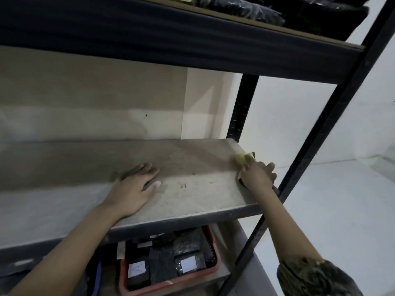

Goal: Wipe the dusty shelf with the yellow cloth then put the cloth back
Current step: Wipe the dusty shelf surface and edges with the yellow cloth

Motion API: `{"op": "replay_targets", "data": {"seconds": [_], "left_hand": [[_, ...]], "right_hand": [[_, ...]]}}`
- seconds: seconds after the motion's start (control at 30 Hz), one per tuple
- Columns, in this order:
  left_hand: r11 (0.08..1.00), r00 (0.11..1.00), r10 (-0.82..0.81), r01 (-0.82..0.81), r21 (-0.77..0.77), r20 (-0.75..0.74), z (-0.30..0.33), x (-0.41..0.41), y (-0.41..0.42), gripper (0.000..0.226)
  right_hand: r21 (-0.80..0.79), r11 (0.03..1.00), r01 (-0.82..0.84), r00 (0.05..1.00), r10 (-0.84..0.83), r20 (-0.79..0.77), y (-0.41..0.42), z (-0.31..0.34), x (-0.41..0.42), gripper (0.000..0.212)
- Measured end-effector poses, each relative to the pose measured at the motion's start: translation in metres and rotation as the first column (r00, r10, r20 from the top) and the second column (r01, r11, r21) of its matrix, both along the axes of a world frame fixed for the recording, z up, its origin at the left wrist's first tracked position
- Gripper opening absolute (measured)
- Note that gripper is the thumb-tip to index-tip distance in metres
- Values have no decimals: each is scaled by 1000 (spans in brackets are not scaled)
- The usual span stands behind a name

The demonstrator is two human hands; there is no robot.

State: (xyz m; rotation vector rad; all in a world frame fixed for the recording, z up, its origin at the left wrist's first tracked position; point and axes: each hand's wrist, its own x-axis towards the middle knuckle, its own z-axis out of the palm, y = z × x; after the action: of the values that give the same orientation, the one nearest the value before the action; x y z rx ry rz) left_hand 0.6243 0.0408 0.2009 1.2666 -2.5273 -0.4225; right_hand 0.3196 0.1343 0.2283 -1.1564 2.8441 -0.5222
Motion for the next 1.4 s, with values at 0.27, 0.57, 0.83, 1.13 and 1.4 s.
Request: {"op": "replay_targets", "data": {"seconds": [0.27, 0.57, 0.83, 1.13, 1.4], "left_hand": [[994, 991, 102, -98, -49, 83, -5, 40, 5, 60], [992, 991, 128, -127, -22, 31, 3, 57, 9, 57], [952, 949, 307, -307, -8, 66, 16, 124, 10, 53], [928, 927, 371, -370, -31, 50, 4, 142, 7, 53], [937, 937, 348, -346, -50, 32, 5, 145, 8, 66]], "right_hand": [[-53, 736, -675, 724, 647, -239, 26, -13, 145, 41], [-354, 888, -295, 954, 297, -50, 11, 16, 51, 43], [-22, 998, 52, 998, -53, -36, -52, -7, 3, 38], [106, 767, -633, 769, 639, -25, -98, 10, 104, 46], [-130, 76, -989, 60, 991, 122, 12, 8, 244, 41]]}}
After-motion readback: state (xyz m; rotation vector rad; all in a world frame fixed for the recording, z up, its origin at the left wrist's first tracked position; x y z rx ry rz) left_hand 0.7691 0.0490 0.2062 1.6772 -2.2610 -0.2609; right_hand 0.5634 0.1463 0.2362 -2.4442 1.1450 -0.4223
